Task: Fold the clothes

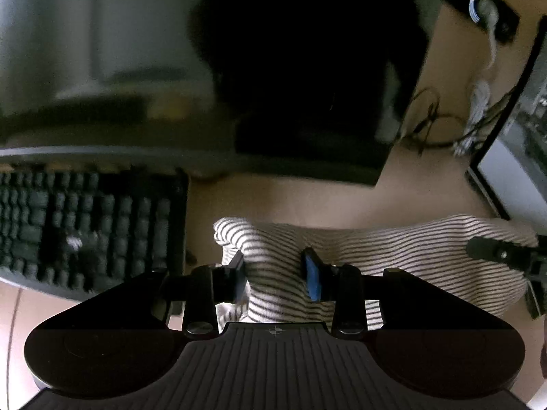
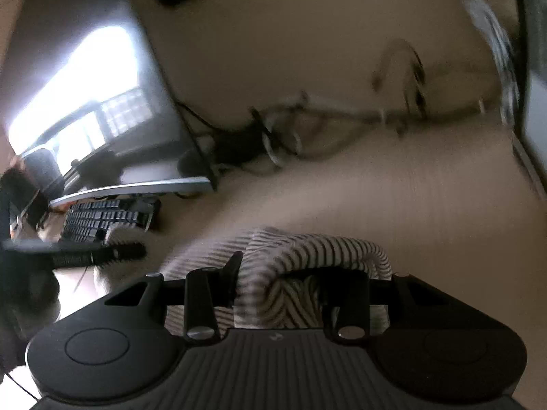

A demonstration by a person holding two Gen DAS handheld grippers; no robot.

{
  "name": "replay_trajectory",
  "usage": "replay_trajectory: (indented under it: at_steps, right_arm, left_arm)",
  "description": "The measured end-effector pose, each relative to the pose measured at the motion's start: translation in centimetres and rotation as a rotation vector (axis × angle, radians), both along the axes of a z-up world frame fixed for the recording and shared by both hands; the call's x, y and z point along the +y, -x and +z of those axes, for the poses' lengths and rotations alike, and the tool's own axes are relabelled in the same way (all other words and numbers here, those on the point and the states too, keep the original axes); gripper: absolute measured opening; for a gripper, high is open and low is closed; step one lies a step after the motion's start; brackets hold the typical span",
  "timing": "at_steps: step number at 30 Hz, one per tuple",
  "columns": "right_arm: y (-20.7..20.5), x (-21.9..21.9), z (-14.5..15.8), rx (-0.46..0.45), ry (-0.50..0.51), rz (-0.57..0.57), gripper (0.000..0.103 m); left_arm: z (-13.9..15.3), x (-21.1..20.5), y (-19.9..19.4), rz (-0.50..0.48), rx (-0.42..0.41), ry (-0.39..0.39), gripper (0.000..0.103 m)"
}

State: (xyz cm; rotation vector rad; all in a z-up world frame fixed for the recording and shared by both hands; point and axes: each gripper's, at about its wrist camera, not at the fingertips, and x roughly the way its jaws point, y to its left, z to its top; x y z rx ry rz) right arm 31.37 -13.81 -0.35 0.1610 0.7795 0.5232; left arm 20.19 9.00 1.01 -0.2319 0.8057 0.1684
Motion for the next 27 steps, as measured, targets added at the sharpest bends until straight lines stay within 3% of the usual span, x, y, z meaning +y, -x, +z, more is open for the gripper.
replay_trajectory:
  at_steps: [3, 6, 8, 12, 14, 17, 22, 25, 27]
  right_arm:
    - [1.2, 0.2, -0.3, -0.061, 0.075, 0.028, 0.041]
    - [2.5, -0.8, -2.2, -0.034, 0.111, 0.017, 0.041]
    - [3.4, -1.6, -3.0, -0.012, 0.083, 0.004, 0.043]
    - [5.3, -2.5, -3.1, 0.002, 0.052, -0.028, 0.044]
    - [6.2, -2.6, -2.9, -0.001, 0.068, -0.035, 0.044]
    - [6.6, -2.6, -2.9, 0.004, 0.085, -0.055, 0.044]
    - [7.8, -3.1, -2.8, 0.005, 0.079, -0.092, 0.044]
    - [8.5, -3.0, -2.7, -0.006, 0.100, -0.096, 0.044]
    - [9.1, -3.0, -2.6, -0.016, 0.125, -0.092, 0.044]
  left_arm:
    - [-0.2, -1.1, 2.2, -0.026, -0.032, -0.036, 0.037]
    - [-1.3, -3.1, 5.0, -0.075, -0.029, -0.070, 0.037]
    - [-2.3, -4.4, 6.7, -0.107, -0.001, -0.078, 0.037]
    - [-2.8, -5.1, 8.9, -0.156, 0.018, -0.037, 0.039]
    - [-1.6, -4.0, 9.3, -0.149, 0.001, 0.017, 0.047]
    - [0.9, -2.0, 9.3, -0.096, -0.061, 0.088, 0.058]
    - [3.4, -1.3, 6.7, -0.018, -0.158, 0.115, 0.063]
    - [3.3, -2.9, 4.9, -0.058, -0.191, 0.129, 0.062]
    - [2.2, -4.5, 4.5, -0.121, -0.152, 0.108, 0.063]
